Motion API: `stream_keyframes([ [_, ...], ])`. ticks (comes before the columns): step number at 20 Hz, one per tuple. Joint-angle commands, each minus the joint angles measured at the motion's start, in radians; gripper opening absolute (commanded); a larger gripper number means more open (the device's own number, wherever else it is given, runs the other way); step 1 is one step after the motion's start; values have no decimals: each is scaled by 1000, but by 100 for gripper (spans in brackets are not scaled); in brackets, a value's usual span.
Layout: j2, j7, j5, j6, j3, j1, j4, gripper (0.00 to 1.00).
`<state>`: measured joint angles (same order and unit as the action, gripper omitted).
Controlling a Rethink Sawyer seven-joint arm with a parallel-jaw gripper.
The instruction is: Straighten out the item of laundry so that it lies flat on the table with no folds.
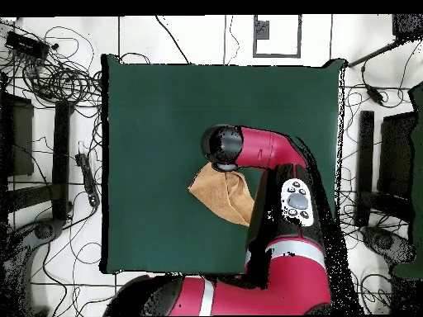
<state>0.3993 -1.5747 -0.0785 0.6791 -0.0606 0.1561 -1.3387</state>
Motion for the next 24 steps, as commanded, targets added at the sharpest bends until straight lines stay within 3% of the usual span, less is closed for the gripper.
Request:
stream_keyframes([
  [1,-31,-146,33,117,64,-41,-26,100],
  [14,-44,-141,35,121,66,-31,14,100],
  [24,-78,-152,25,193,47,-48,149,100],
])
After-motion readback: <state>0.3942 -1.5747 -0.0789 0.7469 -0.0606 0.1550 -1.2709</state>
